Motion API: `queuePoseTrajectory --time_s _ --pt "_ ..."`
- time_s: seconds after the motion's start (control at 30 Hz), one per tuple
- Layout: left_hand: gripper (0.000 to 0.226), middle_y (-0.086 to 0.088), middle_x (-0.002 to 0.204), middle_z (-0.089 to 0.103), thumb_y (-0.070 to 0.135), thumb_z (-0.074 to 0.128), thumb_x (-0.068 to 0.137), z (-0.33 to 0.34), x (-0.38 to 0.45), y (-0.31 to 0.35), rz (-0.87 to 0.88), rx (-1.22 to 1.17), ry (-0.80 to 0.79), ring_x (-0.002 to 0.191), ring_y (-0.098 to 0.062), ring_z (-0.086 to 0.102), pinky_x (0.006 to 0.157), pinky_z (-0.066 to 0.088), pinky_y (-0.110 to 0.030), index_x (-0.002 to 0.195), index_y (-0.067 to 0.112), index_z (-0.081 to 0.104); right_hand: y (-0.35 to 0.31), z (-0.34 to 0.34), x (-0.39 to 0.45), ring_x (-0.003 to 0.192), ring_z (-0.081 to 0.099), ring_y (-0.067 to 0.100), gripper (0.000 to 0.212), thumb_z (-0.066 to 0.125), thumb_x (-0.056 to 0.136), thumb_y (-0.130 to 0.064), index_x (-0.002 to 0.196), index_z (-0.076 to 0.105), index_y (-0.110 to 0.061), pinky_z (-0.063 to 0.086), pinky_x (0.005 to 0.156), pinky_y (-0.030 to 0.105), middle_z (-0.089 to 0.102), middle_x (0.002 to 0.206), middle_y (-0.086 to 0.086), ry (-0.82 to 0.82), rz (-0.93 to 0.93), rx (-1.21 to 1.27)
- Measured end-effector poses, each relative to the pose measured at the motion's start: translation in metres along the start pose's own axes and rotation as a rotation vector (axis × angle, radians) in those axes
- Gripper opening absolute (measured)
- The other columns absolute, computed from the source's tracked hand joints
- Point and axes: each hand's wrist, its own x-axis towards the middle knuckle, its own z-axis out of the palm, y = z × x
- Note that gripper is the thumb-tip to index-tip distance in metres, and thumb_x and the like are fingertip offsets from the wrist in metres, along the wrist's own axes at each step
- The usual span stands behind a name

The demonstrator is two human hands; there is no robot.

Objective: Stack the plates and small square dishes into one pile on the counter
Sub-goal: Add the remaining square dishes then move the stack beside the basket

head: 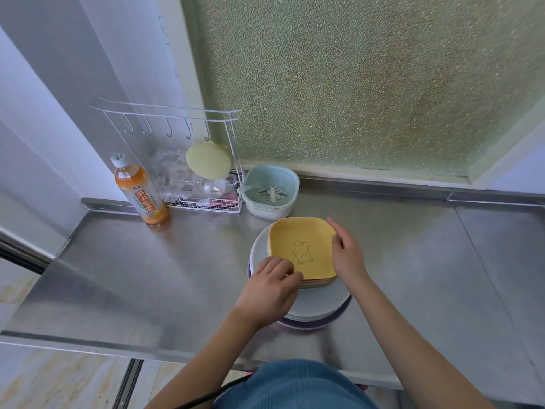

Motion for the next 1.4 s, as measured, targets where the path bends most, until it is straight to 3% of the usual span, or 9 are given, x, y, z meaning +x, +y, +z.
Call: queuePoseTrajectory --time_s 0.2,0.33,0.5,0.63,0.77,0.9,1.07,1.2,1.4 --pt "0.020 0.000 0.083 0.063 0.027 0.052 0.086 -0.001 -0.002 -0.001 -0.056 -0.076 -0.040 0.079 -0.017 0.055 0.078 0.043 -0.024 0.083 0.018 0.069 0.004 0.002 -0.002 0.128 0.044 0.016 0.042 0.031 0.099 -0.006 0.135 0.049 -0.020 0.031 0.098 0.018 0.048 0.141 0.002 0.010 -0.026 -0.044" --pt "0.031 0.000 0.111 0.067 0.033 0.049 0.089 -0.002 0.011 0.011 -0.411 -0.359 0.059 0.102 -0.017 0.059 0.087 0.051 -0.030 0.093 0.017 0.075 0.002 0.003 -0.003 0.125 0.047 0.018 0.044 0.033 0.098 -0.003 0.136 0.048 -0.019 0.032 0.095 0.016 0.049 0.140 0.002 0.017 -0.041 -0.072" --pt "0.060 -0.007 0.154 0.030 0.006 0.040 0.094 -0.003 0.030 -0.001 -0.767 -0.478 -0.024 0.142 -0.020 0.025 0.113 0.020 -0.024 0.150 0.015 0.018 0.004 0.003 -0.005 0.126 0.046 0.016 0.044 0.033 0.099 -0.004 0.137 0.046 -0.020 0.030 0.093 0.011 0.048 0.141 0.001 0.013 -0.035 -0.073" --pt "0.061 -0.005 0.149 0.035 0.011 0.031 0.098 0.005 0.027 -0.008 -0.821 -0.637 -0.097 0.122 -0.019 0.044 0.096 0.035 -0.026 0.151 0.024 0.003 0.006 0.003 -0.006 0.130 0.043 0.015 0.043 0.033 0.098 -0.004 0.137 0.047 -0.019 0.027 0.096 0.009 0.048 0.142 0.000 0.026 -0.045 -0.070" --pt "0.052 0.004 0.159 0.017 0.029 0.027 0.102 0.005 0.020 -0.010 -0.856 -0.695 -0.025 0.147 -0.014 0.013 0.121 0.010 -0.039 0.151 0.026 0.010 0.007 -0.008 -0.004 0.133 0.038 0.012 0.040 0.030 0.102 -0.021 0.139 0.043 -0.018 0.028 0.107 0.023 0.044 0.145 -0.001 0.004 0.067 0.098" --pt "0.049 0.004 0.160 0.010 0.032 0.020 0.103 0.013 -0.003 -0.028 -1.073 -0.708 0.011 0.148 -0.014 0.003 0.120 0.001 -0.036 0.151 0.024 0.013 0.032 -0.024 -0.016 0.136 0.034 0.016 0.043 0.029 0.101 -0.028 0.142 0.038 -0.019 0.025 0.107 0.027 0.037 0.149 -0.001 0.146 0.214 0.140" --pt "0.056 0.003 0.156 0.027 0.048 0.026 0.098 0.039 -0.027 -0.034 -1.211 -1.000 -0.064 0.143 -0.016 0.027 0.120 0.021 -0.043 0.150 0.027 0.021 0.067 -0.015 -0.043 0.129 0.042 0.019 0.043 0.035 0.099 -0.034 0.141 0.036 -0.024 0.034 0.109 0.041 0.042 0.145 -0.002 0.026 0.353 0.160" --pt "0.077 0.004 0.152 0.036 0.069 0.028 0.081 0.051 -0.032 -0.041 -1.218 -0.961 -0.074 0.140 -0.018 0.035 0.117 0.027 -0.047 0.147 0.030 0.026 0.063 -0.009 -0.051 0.108 0.048 0.015 0.037 0.036 0.100 -0.025 0.137 0.038 -0.022 0.039 0.092 0.032 0.051 0.123 -0.005 0.006 0.319 0.175" --pt "0.053 0.004 0.155 0.029 0.042 0.023 0.101 0.046 -0.006 -0.020 -1.189 -0.923 -0.101 0.142 -0.017 0.031 0.118 0.023 -0.036 0.151 0.026 0.018 0.069 -0.023 -0.045 0.109 0.047 0.014 0.038 0.033 0.101 -0.024 0.138 0.037 -0.020 0.038 0.091 0.031 0.050 0.124 -0.004 0.054 0.319 0.137"
